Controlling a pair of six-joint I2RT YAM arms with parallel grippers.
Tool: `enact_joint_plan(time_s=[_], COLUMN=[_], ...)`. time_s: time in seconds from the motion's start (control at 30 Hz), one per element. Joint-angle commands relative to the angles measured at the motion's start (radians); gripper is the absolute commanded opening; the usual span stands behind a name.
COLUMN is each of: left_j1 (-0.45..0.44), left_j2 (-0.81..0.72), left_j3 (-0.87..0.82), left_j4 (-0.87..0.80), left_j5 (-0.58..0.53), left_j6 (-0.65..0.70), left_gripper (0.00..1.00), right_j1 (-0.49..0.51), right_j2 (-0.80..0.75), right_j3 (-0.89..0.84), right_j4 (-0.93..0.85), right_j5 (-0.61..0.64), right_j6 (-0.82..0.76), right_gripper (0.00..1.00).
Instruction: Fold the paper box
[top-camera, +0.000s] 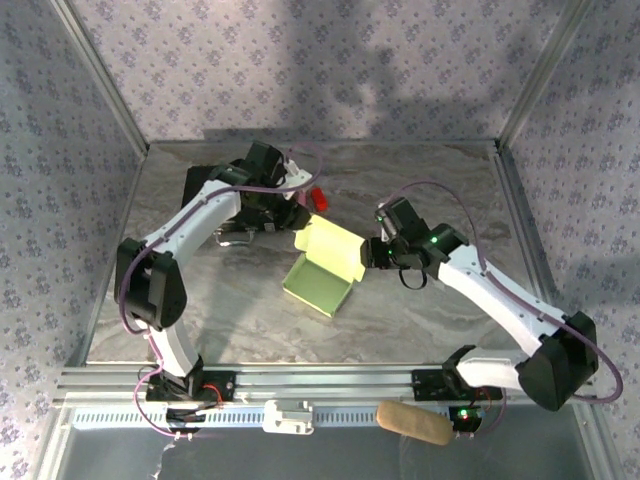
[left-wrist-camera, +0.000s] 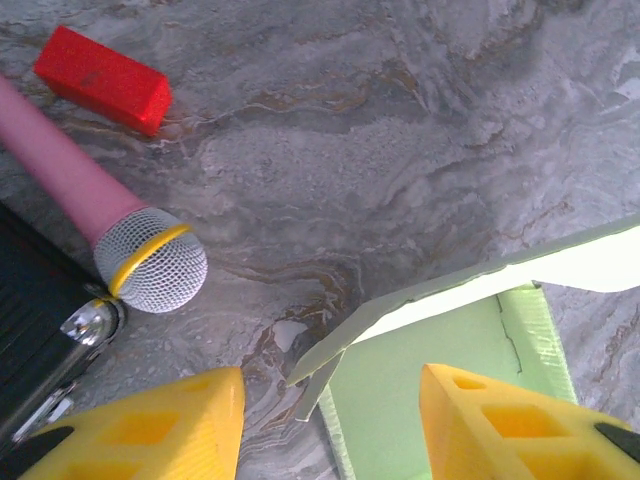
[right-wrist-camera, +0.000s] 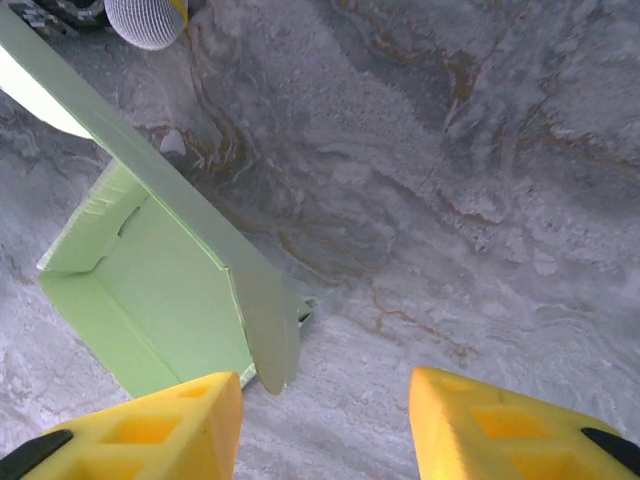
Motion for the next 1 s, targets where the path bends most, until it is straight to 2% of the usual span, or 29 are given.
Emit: enact_joint_plan(time_s=[0.0,0.17,0.43,0.67,0.83,0.97], left_j1=[-0.003,-0.016,-0.037,-0.038,-0.038,-0.037], left_j2=[0.022,0.016,0.027,-0.019,-0.055,-0.080], left_j3=[0.029,0.016,0.001,-0.071,-0.102,-0.133], left_j4=[-0.057,-0.057,-0.052,0.034,0.071,0.092], left_j5=[0.055,0.061,0.024,0.023,0.037,-0.009], left_j6=[0.050,0.037,-0.002,-0.086,-0.142,-0.156], left_gripper=[0.47,0.45,0.43,0.41,0.39,0.39], right_j1=[-0.005,0.010,0.048,0.075,0.092,0.097], right_j2=[0.039,0.104,0.147,0.175,0.189,0.220], right_j3=[0.048,0.081,0.089,0.096,0.134,0.175], right_j4=[-0.055,-0.053,-0.059,-0.061,-0.071,-0.095], right_j5=[-0.028,-0.025,0.015,0.049,0.094,0.123], right_j6=[-0.036,-0.034,0.002,0.025,-0.005,-0.049], right_gripper=[0.47,0.40,0.35,0.31,0.24,0.18])
